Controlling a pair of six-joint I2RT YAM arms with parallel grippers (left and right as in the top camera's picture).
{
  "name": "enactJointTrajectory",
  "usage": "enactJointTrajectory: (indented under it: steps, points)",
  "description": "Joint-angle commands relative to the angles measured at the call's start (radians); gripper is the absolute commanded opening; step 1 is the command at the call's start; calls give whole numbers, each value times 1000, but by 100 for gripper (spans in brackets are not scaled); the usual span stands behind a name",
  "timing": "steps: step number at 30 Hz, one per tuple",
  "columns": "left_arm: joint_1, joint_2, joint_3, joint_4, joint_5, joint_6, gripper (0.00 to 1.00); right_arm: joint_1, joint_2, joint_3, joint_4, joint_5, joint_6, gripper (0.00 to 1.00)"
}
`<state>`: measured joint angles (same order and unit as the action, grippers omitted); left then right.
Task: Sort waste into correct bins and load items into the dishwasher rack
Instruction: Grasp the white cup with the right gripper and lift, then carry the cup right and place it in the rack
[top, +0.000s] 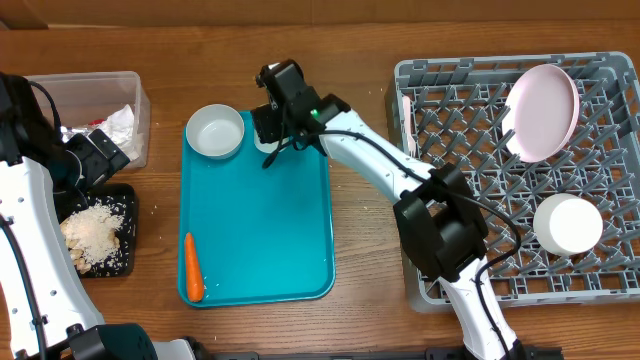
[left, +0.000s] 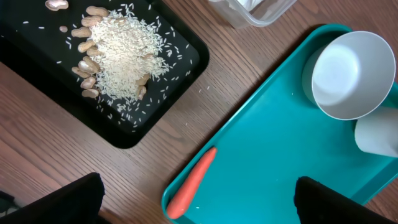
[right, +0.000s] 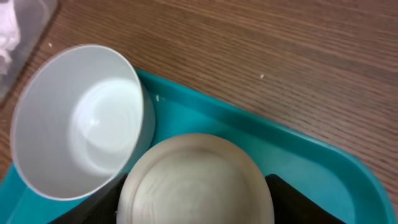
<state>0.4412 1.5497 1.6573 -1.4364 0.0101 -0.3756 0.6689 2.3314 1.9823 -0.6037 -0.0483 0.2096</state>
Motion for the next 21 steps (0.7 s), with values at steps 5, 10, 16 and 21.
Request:
enactJointTrajectory:
  steps: [5, 10, 16, 21]
  points:
    - [3, 0, -1, 1, -11, -17, 100, -36, -56, 229, -219, 6, 51, 16]
    - [3, 0, -1, 1, -11, -17, 100, -98, -155, 327, -377, 66, 58, 16]
    - [3, 0, -1, 1, -11, -17, 100, -232, -301, 345, -499, 195, 83, 19]
    - [3, 0, -1, 1, -11, -17, 100, -413, -397, 345, -588, 206, 83, 21]
